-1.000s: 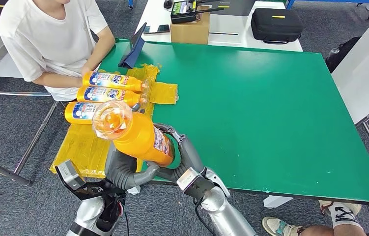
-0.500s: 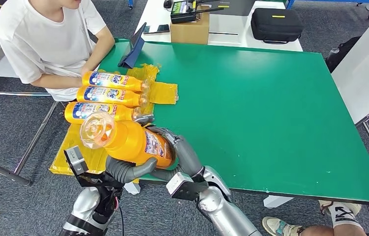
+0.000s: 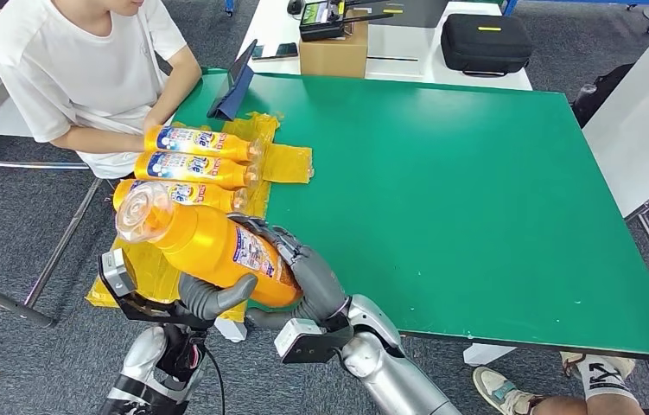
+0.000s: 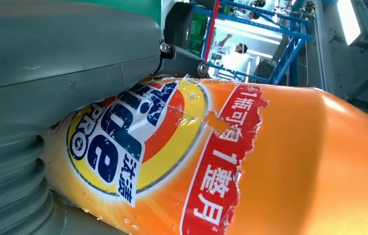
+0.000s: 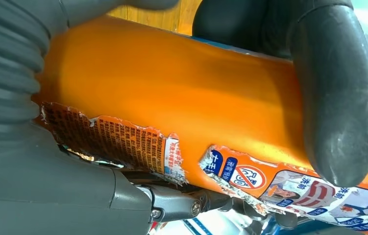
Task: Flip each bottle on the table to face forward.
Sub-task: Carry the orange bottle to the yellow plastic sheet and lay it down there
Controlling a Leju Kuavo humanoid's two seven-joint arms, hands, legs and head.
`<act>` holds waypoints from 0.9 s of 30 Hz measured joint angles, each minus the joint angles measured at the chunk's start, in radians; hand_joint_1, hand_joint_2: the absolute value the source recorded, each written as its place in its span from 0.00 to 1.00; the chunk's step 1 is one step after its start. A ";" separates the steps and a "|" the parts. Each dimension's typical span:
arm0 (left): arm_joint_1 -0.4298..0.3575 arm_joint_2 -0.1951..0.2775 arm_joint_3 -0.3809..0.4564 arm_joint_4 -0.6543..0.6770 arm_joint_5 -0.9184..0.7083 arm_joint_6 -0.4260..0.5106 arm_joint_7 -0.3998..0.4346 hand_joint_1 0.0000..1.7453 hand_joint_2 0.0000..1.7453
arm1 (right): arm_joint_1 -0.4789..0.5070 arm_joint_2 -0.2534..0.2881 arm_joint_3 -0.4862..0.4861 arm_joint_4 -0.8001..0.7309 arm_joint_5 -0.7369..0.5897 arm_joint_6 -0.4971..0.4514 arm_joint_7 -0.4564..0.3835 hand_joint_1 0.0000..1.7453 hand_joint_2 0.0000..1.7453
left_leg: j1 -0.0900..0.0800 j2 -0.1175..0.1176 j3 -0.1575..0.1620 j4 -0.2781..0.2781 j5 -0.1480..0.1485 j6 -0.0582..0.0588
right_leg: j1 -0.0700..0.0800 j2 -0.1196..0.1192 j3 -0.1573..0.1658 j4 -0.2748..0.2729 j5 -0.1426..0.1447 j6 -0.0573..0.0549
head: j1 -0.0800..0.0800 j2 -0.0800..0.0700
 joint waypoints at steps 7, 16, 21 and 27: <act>0.004 0.000 0.007 0.000 0.045 -0.028 -0.003 1.00 1.00 | 0.012 -0.001 0.008 -0.005 -0.012 -0.036 -0.013 0.00 0.00 | 0.000 0.000 0.000 0.000 0.000 0.000 | 0.000 0.000 0.000 0.000 0.000 0.000 | 0.000 0.000; -0.053 0.015 0.078 0.033 -0.128 0.129 -0.040 1.00 1.00 | 0.138 -0.038 -0.013 -0.236 -0.043 -0.188 -0.050 0.00 0.00 | 0.000 0.001 -0.002 0.000 0.000 0.000 | 0.000 0.001 -0.003 0.000 0.000 0.000 | 0.000 0.000; -0.078 0.025 0.133 0.069 -0.160 0.132 -0.046 1.00 1.00 | 0.171 -0.058 -0.019 -0.321 -0.039 -0.196 -0.053 0.00 0.00 | 0.000 0.003 -0.002 0.000 0.000 0.000 | 0.000 0.003 -0.003 0.000 0.001 -0.001 | 0.000 0.000; -0.100 0.053 0.183 0.105 -0.374 0.297 -0.069 1.00 1.00 | 0.197 -0.084 -0.019 -0.383 -0.033 -0.287 -0.053 0.00 0.00 | 0.000 0.003 -0.003 0.000 0.000 0.000 | 0.000 0.003 -0.003 0.000 0.000 -0.001 | 0.000 0.000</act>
